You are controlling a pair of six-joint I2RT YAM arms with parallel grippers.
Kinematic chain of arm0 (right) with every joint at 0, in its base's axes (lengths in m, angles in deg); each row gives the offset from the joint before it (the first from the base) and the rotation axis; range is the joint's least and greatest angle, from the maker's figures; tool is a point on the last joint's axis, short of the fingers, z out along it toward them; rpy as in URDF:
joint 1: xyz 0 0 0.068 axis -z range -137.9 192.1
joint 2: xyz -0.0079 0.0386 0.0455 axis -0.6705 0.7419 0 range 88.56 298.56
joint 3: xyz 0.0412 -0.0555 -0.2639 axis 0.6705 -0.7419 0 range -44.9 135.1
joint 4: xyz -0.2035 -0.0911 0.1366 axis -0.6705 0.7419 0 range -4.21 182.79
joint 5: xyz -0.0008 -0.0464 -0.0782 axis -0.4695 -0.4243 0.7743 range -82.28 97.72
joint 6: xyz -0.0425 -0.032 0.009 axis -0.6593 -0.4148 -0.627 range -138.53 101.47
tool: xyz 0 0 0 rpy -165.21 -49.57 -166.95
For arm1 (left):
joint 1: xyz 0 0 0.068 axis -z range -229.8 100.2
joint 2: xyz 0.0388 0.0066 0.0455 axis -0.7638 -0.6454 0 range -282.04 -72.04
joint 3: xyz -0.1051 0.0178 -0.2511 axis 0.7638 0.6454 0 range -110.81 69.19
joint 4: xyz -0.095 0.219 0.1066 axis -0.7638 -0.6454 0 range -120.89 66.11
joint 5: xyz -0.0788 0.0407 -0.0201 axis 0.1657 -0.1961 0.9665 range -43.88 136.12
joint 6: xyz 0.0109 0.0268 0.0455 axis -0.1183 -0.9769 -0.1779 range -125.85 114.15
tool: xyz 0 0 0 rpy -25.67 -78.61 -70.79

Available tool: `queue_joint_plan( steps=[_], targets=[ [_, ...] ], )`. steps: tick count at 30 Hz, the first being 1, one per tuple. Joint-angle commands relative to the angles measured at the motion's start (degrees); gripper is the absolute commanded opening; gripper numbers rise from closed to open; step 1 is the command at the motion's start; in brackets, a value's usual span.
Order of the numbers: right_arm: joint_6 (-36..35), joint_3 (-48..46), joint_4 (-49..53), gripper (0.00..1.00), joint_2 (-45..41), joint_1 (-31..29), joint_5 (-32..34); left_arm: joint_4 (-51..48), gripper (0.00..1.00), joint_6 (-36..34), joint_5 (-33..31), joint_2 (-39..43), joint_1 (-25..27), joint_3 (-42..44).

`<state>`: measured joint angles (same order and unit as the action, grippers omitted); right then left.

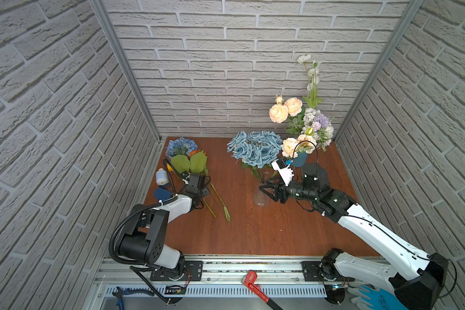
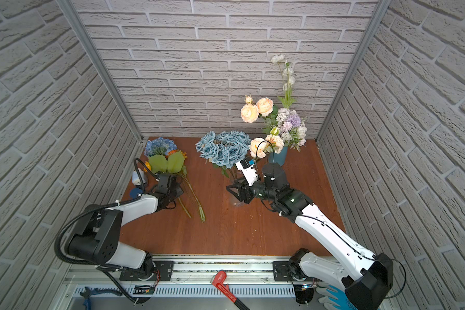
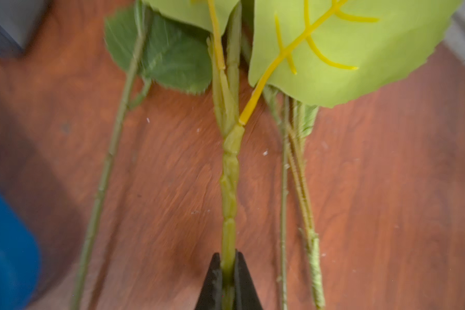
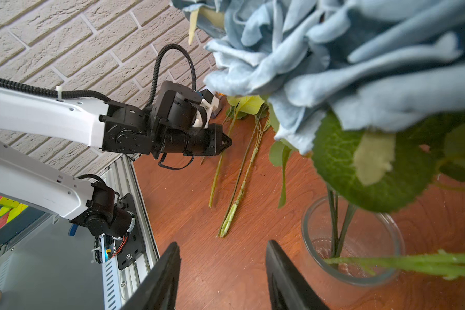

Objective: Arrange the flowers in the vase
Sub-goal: 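Lift the blue hydrangea upright with the left gripper, then pass the hydrangea stem from the left gripper into the right gripper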

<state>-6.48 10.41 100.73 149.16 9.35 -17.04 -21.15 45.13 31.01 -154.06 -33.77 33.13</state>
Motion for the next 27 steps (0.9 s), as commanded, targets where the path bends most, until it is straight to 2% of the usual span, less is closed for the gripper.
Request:
queue_joint_plan(
  steps=[1, 7, 13, 17, 22, 27],
  targets=[
    [0.3, 1.7, -4.0, 0.53, -1.7, -0.5, -0.5, -0.6, 0.0, -4.7, -4.0, 6.6, -0.3, -0.9],
    [0.2, 2.8, -5.4, 0.53, -1.4, -0.5, 0.6, -0.2, 0.0, -12.8, -3.2, 17.9, -0.4, -3.1],
    [0.5, 4.9, -7.7, 0.53, 0.1, -0.5, -0.7, 6.4, 0.0, -20.1, 6.5, 26.3, 0.1, -5.5],
    [1.0, 6.6, -9.0, 0.52, 0.9, -0.6, -2.6, 11.3, 0.0, -22.6, 12.5, 30.0, 0.9, -7.5],
    [0.5, 8.5, -9.8, 0.52, 1.6, -1.6, -2.6, 17.9, 0.0, -23.2, 22.2, 31.8, 1.8, -10.5],
    [-0.5, 11.3, -10.9, 0.51, 2.5, -3.0, -2.3, 22.5, 0.0, -26.4, 29.2, 32.7, 5.7, -13.2]
  ],
)
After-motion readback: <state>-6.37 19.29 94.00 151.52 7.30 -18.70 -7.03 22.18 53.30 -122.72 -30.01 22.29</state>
